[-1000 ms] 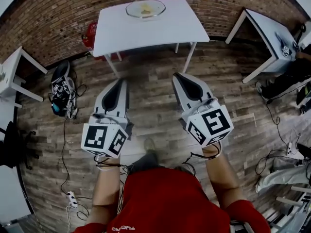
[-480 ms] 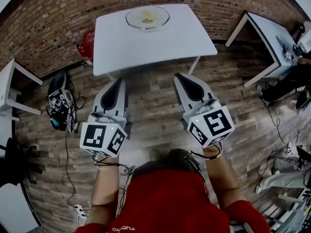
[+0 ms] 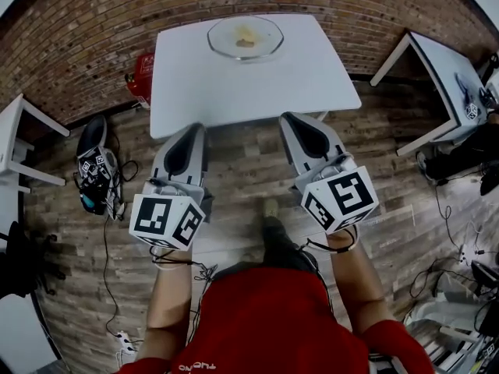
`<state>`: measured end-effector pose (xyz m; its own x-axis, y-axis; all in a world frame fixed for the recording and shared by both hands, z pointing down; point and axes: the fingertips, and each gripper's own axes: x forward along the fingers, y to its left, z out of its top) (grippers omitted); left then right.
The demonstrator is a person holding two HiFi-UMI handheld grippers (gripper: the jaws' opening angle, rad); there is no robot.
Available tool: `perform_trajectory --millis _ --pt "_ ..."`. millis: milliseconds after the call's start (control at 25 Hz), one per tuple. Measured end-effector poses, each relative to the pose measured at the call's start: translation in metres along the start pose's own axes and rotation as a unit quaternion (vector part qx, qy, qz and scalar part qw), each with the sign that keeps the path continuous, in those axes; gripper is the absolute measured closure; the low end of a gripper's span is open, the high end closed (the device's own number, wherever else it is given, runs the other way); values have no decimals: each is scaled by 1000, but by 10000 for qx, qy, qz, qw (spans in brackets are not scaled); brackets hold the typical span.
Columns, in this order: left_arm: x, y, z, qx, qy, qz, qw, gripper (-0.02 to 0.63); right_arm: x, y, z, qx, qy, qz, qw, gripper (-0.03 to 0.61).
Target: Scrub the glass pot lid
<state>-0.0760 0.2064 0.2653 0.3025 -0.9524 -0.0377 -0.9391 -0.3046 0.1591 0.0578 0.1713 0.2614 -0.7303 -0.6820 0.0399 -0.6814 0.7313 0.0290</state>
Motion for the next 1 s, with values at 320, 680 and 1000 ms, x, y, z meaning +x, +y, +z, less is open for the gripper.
perform_trajectory --millis 320,680,1000 --pt "90 35 -2 39 21 234 9997 594 74 -76 -2 13 -83 197 9998 548" --pt "193 54 9 171 -16 575 9982 594 144 -162 6 -33 -59 569 9984 548" --pt "243 68 8 178 126 832 9963 594 187 -206 5 25 -52 803 9968 548"
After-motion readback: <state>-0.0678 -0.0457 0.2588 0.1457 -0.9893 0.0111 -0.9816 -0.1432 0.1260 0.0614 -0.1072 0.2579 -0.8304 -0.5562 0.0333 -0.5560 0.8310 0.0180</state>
